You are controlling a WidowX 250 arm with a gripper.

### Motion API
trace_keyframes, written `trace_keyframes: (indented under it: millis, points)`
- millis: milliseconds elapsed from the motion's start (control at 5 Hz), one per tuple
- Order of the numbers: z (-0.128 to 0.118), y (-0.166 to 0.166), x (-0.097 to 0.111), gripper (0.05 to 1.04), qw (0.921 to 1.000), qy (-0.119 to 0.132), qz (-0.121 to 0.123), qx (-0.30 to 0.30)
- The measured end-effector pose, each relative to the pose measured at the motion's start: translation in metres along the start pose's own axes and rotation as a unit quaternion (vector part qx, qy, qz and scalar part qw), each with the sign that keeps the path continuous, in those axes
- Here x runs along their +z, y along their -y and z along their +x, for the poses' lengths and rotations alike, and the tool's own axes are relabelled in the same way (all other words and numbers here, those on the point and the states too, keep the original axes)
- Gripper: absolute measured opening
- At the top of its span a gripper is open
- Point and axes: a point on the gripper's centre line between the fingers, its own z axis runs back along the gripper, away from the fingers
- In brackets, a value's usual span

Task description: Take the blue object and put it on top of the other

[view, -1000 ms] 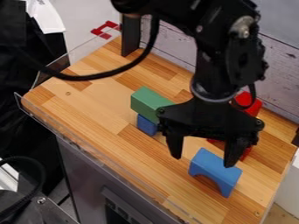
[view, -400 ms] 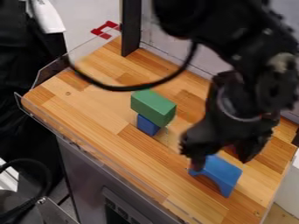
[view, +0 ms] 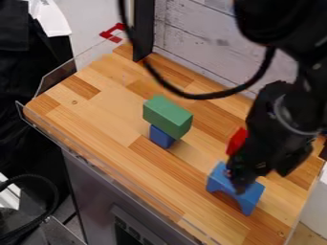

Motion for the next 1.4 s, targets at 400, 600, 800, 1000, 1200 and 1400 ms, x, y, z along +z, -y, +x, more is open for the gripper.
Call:
trace_keyframes:
  millis: [400, 600, 800, 1000, 1200, 1400]
  points:
    - [0.003, 0.004, -0.009, 1.000, 0.9971, -0.021, -0.017, 0.071]
    - [0.004, -0.005, -0.020, 1.000, 0.9912, -0.023, -0.019, 0.129]
    - [0.006, -0.012, -0.030, 1.000, 0.9849, -0.027, -0.026, 0.169]
    - [0.008, -0.013, -0.034, 1.000, 0.9817, -0.035, -0.033, 0.184]
    - [0.010, -0.010, -0.034, 1.000, 0.9790, -0.041, -0.042, 0.195]
    - [0.014, -0.010, -0.039, 1.000, 0.9753, -0.046, -0.037, 0.213]
